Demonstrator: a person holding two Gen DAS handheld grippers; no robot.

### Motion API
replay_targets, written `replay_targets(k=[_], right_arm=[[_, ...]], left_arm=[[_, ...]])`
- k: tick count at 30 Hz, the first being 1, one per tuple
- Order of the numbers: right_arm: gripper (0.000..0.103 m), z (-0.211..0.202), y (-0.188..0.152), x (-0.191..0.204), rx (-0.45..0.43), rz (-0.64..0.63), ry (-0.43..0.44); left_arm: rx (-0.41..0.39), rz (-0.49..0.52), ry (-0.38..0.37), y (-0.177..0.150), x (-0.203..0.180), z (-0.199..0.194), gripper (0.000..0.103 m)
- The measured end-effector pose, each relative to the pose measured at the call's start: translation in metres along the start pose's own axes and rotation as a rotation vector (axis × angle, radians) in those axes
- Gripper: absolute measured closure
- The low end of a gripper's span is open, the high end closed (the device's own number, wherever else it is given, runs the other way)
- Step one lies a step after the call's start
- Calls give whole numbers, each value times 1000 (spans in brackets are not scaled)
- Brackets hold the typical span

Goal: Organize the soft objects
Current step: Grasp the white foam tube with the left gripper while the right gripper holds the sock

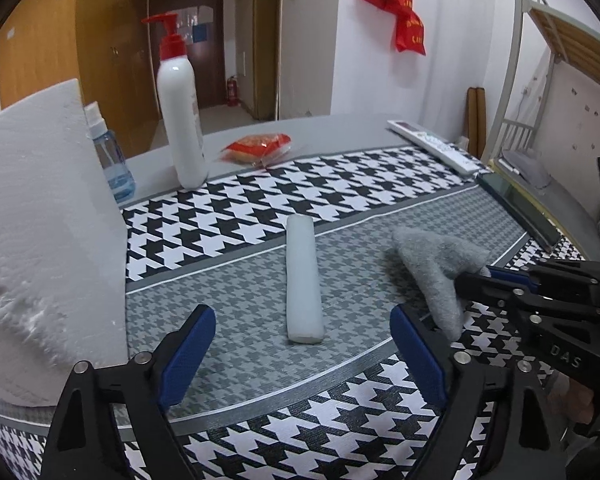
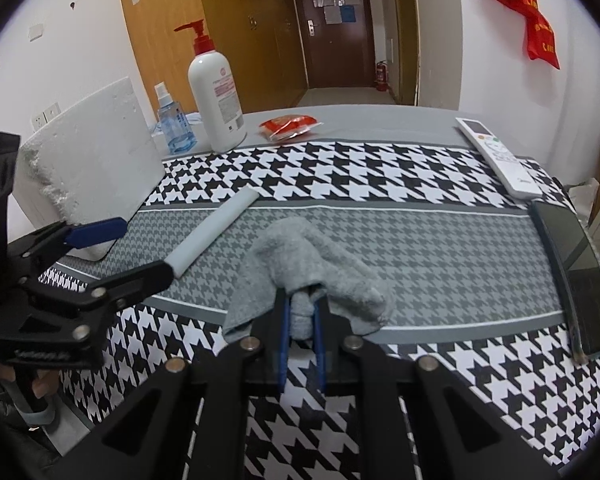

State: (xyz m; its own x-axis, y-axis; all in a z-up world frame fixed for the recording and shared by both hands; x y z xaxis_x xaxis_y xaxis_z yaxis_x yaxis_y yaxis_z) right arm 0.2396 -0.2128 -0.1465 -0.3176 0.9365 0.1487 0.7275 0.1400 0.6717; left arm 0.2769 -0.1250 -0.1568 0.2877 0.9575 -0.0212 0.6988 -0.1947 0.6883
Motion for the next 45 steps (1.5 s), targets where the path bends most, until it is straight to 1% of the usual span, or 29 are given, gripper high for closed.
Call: replay_targets(k=[5, 6, 8, 10, 13, 15, 16, 21, 24, 28, 30, 38, 40, 45], right_arm=[[89, 0, -3, -3, 2, 8, 8], [89, -1, -4, -4, 2, 10, 8], [89, -1, -5, -7, 6, 17, 2], [89, 0, -6, -6, 10, 16, -1], [89, 0, -7, -6, 9, 16, -2], [89, 1, -6, -5, 6, 18, -2], [89, 0, -7, -6, 7, 18, -4], [89, 1, -7, -7, 25, 3, -24], [89, 2, -5, -6, 24, 0, -22], [89, 3, -4, -3, 23, -10, -19], [89, 3, -4, -2, 24, -13, -18], [89, 2, -4, 0, 26, -24, -15], [89, 3, -5, 0, 27, -24, -15], [89, 2, -4, 1, 28, -25, -22]], left_arm=[[23, -12, 25, 3, 3, 7, 18], [29, -13, 21, 4, 3, 9, 20], [41, -12, 21, 4, 4, 13, 22], [58, -9, 31, 3, 6, 20, 29], [78, -16, 24, 3, 5, 26, 33], [76, -18, 17, 3, 4, 28, 35], [76, -14, 17, 3, 4, 28, 39], [74, 6, 14, 5, 0, 31, 46], [73, 8, 16, 5, -1, 31, 47], [81, 23, 19, 5, -4, 34, 59], [95, 17, 21, 3, -3, 37, 63], [86, 26, 22, 2, -5, 37, 74], [88, 23, 26, 2, -3, 37, 80], [78, 23, 18, 2, -2, 35, 83]])
Point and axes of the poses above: each gripper's, at about its wrist camera, not at the fingertips, and z roughly the way its jaws point, x to its left, y to its top, the point moved 10 cm from there along z, roughly the way its jaws point, and after that the axes turned 3 degrees about x, right-handed, at the moved point
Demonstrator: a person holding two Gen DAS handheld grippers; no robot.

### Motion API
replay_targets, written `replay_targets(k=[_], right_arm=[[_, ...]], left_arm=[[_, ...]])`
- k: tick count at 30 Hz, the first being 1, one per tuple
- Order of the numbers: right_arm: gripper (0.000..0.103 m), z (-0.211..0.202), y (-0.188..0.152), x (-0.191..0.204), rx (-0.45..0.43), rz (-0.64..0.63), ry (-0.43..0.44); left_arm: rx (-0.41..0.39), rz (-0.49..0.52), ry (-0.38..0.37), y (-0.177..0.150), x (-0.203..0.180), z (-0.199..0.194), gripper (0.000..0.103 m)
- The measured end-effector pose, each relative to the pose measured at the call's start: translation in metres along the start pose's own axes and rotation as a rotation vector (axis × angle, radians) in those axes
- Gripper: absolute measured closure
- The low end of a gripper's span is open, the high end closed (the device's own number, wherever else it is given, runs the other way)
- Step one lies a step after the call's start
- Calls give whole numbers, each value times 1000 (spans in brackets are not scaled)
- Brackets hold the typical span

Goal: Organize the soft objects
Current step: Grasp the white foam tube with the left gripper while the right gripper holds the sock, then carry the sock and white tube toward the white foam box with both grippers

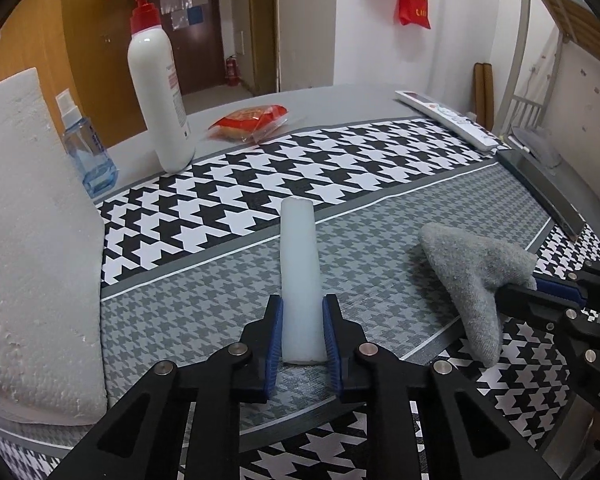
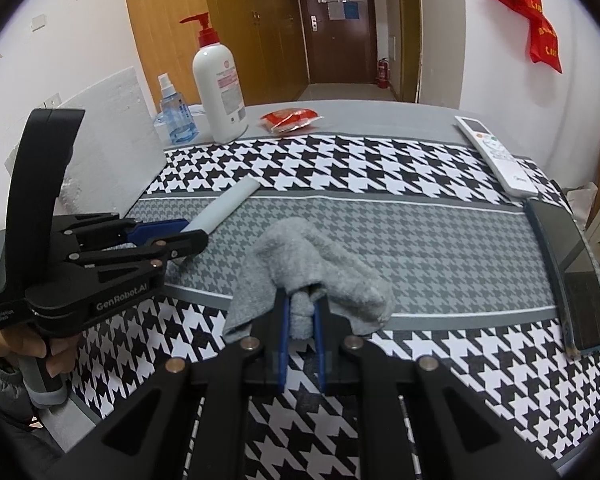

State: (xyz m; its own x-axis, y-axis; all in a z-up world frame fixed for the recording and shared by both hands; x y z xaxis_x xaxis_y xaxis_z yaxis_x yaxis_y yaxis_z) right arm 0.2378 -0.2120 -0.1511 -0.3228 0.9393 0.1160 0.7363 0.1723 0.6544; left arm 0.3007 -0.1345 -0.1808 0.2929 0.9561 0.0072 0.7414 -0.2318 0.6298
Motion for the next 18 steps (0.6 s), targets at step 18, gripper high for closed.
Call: replay_targets(k=[18], right_arm=[[89, -2, 7, 11, -25, -6, -27]], left_arm=[[-137, -26, -74, 2, 7, -38, 84]])
Point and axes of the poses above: each gripper's, at about its wrist camera, not at the fingertips, and z roughly the way its jaws point, x to its left, y to its top, the point moved 10 cm from there along z, roughly the way its jaws point, and after that the axes turned 3 degrees about x, right-handed, at the moved point
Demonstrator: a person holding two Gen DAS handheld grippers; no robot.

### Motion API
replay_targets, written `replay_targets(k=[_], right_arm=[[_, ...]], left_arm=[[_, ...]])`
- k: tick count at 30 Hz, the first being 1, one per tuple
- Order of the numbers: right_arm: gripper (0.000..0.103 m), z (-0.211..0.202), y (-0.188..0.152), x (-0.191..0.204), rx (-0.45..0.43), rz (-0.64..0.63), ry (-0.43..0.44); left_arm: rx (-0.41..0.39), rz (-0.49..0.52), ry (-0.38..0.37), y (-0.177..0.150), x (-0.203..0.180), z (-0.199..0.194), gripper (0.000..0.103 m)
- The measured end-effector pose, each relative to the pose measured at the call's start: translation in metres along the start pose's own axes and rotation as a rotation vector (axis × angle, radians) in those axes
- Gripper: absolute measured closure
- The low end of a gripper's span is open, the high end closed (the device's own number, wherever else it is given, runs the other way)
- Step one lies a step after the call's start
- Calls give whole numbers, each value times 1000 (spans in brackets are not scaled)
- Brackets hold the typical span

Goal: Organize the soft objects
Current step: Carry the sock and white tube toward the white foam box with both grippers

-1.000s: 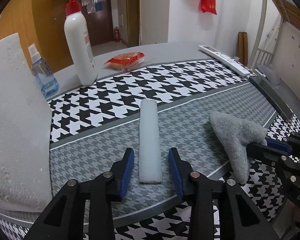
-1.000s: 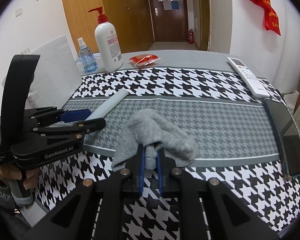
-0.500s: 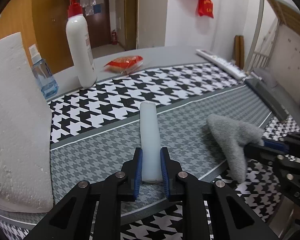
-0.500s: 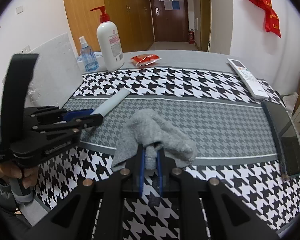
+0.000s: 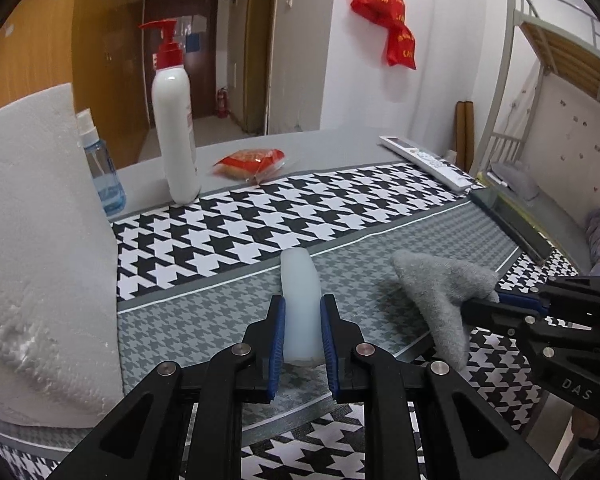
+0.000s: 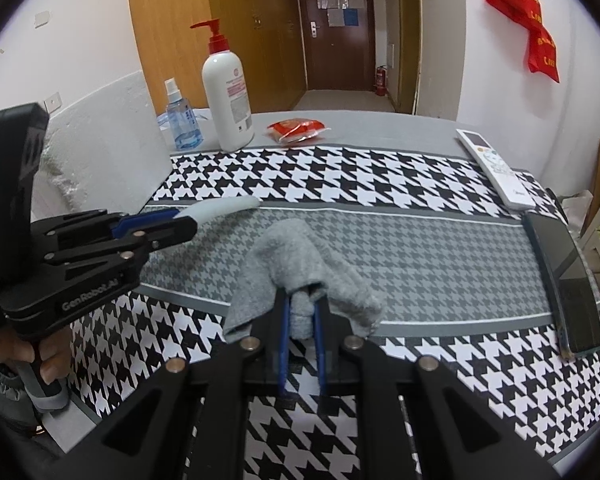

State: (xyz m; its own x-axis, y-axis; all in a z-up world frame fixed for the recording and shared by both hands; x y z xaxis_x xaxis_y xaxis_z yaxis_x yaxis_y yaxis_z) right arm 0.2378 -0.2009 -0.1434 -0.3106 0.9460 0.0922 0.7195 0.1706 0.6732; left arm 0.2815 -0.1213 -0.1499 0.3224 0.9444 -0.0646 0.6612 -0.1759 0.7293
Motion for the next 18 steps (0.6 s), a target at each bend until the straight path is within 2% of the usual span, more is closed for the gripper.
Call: replay_targets(k=[3, 11, 18], right_arm=[[89, -5, 1, -2, -17, 17, -1], [89, -21, 3, 0, -70, 44, 8], [89, -38, 6, 9, -108, 33, -2]], left_arm=[[15, -7, 2, -4, 2, 0, 84], [-24, 11, -33, -4, -8, -19, 86], [-96, 10, -28, 3, -7, -52, 86]])
Point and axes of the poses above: each gripper's, at about its wrist camera, not at the fingertips, and z roughly the way its jaws point, x to its left, y to its top, the point moved 10 cm from there along z, roughly the way its jaws point, and after that the axes turned 3 degrees about x, right-handed, at the moved point
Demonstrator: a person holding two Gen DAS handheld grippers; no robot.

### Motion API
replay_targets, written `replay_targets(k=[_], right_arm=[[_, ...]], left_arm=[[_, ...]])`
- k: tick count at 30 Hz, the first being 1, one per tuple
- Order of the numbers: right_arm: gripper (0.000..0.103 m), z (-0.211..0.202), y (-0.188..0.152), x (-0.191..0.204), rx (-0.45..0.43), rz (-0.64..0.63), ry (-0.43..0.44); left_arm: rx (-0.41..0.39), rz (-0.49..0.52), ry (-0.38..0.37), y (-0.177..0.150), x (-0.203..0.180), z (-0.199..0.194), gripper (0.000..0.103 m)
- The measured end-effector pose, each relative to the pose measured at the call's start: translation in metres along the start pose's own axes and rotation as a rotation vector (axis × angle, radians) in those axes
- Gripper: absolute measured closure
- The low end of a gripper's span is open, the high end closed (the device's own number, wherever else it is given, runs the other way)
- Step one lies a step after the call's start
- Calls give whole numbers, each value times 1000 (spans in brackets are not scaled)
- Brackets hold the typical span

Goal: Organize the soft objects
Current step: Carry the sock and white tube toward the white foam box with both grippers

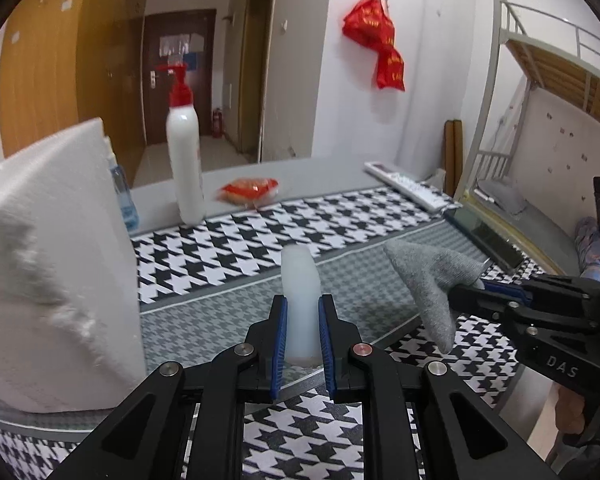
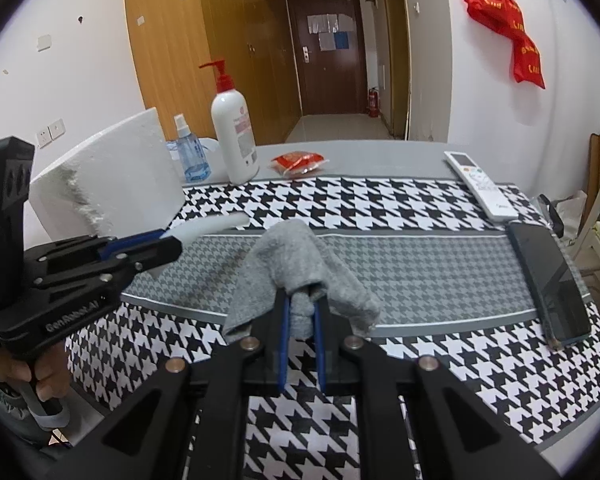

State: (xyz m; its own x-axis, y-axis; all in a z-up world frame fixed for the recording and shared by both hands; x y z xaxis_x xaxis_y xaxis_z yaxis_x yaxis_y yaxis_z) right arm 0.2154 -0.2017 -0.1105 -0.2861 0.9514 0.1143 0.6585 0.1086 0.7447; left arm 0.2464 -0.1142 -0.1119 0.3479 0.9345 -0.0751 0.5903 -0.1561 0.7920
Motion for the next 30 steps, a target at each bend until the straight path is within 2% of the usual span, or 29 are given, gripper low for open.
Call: replay_targets(k=[30], right_arm=[[89, -55, 16, 38, -124, -74, 15]], left_arm=[[-159, -3, 111, 7, 12, -80, 86]])
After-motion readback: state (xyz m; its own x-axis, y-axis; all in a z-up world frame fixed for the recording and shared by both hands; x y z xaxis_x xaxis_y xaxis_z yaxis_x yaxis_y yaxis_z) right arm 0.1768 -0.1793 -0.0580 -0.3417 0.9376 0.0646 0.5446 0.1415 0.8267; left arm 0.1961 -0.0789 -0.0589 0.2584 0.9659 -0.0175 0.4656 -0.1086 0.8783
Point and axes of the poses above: each gripper's, at about its wrist camera, not at the fingertips, and z roughly the way its jaws point, x to its left, y to its top, the point moved 10 cm from there along z, roughly the way its jaws point, and after that the axes turned 3 degrees about x, right-handed, at the moved point
